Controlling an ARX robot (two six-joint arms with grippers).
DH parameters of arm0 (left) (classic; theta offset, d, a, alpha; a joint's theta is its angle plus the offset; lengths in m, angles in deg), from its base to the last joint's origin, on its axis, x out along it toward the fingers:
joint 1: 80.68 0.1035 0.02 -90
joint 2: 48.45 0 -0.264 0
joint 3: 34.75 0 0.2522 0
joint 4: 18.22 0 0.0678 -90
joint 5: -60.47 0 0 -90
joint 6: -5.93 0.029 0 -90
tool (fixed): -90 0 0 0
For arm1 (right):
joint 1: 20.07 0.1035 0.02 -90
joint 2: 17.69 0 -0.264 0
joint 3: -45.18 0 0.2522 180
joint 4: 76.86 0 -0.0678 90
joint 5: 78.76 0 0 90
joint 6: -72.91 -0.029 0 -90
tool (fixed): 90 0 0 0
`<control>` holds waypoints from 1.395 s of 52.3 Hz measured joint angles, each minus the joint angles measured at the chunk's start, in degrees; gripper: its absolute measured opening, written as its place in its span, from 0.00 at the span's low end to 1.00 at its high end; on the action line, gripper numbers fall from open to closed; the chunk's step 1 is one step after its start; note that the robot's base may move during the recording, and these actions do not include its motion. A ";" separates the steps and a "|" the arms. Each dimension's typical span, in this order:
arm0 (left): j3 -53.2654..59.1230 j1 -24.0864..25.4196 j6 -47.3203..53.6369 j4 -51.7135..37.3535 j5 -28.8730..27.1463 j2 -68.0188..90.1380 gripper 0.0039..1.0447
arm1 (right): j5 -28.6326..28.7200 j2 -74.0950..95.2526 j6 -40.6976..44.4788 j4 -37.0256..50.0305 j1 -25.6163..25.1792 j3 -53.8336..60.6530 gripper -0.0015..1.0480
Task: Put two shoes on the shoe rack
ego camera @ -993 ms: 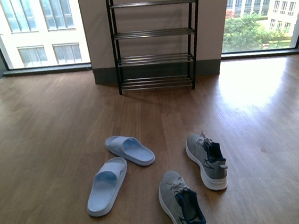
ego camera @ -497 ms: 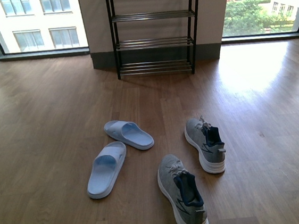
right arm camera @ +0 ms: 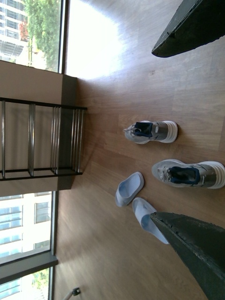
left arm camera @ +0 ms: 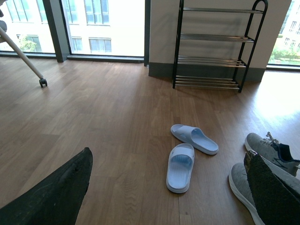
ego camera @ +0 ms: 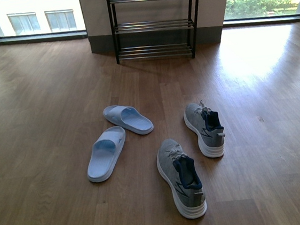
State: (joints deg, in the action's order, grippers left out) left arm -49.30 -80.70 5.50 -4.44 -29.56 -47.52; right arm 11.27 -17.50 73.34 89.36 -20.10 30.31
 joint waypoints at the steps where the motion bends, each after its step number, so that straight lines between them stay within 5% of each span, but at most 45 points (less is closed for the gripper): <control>1: 0.00 0.00 0.00 0.02 0.02 0.00 0.91 | 0.00 0.00 0.00 -0.02 0.00 0.00 0.91; 73: 0.00 0.00 0.00 0.02 0.04 0.00 0.91 | -0.07 0.02 0.00 -0.02 0.00 0.00 0.91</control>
State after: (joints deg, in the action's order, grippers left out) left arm -49.30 -80.70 5.50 -4.42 -29.52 -47.52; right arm 11.20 -17.48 73.34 89.34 -20.10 30.31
